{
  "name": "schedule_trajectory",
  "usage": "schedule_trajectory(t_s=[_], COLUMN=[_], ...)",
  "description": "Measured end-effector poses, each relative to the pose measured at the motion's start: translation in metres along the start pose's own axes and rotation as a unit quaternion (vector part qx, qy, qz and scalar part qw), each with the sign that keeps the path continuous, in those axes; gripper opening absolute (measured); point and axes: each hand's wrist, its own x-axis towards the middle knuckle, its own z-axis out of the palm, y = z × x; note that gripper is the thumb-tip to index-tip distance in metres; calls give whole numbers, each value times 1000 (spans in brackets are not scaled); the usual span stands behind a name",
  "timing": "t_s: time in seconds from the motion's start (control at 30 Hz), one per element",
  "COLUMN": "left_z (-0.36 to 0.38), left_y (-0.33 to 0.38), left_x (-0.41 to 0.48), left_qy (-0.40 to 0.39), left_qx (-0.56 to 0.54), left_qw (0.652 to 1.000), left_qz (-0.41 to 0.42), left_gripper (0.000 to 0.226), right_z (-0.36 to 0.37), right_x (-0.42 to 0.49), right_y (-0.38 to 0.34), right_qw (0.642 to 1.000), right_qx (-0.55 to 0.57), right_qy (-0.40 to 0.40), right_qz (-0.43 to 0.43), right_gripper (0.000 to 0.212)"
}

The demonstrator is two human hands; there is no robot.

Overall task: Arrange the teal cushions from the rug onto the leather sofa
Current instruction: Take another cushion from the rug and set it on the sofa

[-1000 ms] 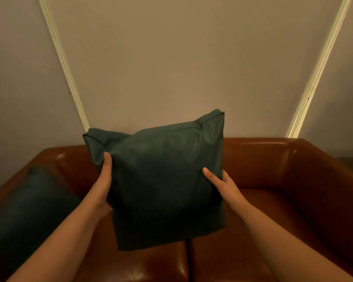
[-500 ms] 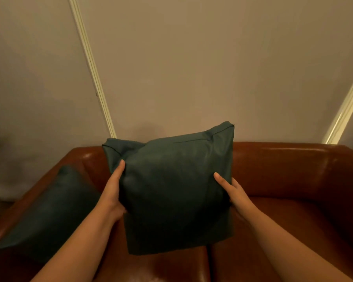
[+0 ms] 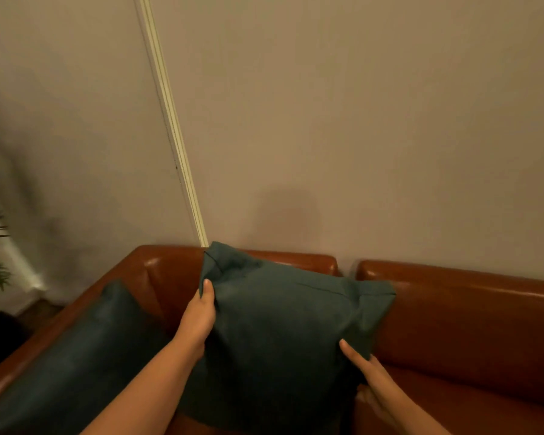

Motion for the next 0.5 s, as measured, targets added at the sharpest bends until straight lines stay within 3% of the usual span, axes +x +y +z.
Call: schedule_trajectory(t_s=[0.13, 0.23, 0.33, 0.4, 0.43, 0.5], left_z=[7, 14, 21, 25, 26, 27], left_y=[9, 12, 7, 1, -2, -9], left_x=[24, 36, 52, 64, 70, 82], left_qy=[40, 46, 40, 22, 10, -21], left_qx=[57, 108, 154, 202, 229, 281], left_qw=[995, 987, 977, 972, 968, 955], left_qz=[67, 110, 141, 120, 107, 94], left_gripper=[50, 46, 41, 44, 44, 44], right_z=[17, 31, 54, 83, 101, 142], right_x=[32, 50, 66, 70, 72, 79], right_y=[-7, -12, -20, -29, -35, -50], right_qw=[1000, 993, 949, 903, 887, 890], right_qx=[-9, -21, -188, -293, -333, -361], right_qy=[18, 96, 229, 290, 282, 188], right_qz=[-3, -59, -109, -120, -150, -207], right_gripper=[89, 95, 117, 118, 111, 101])
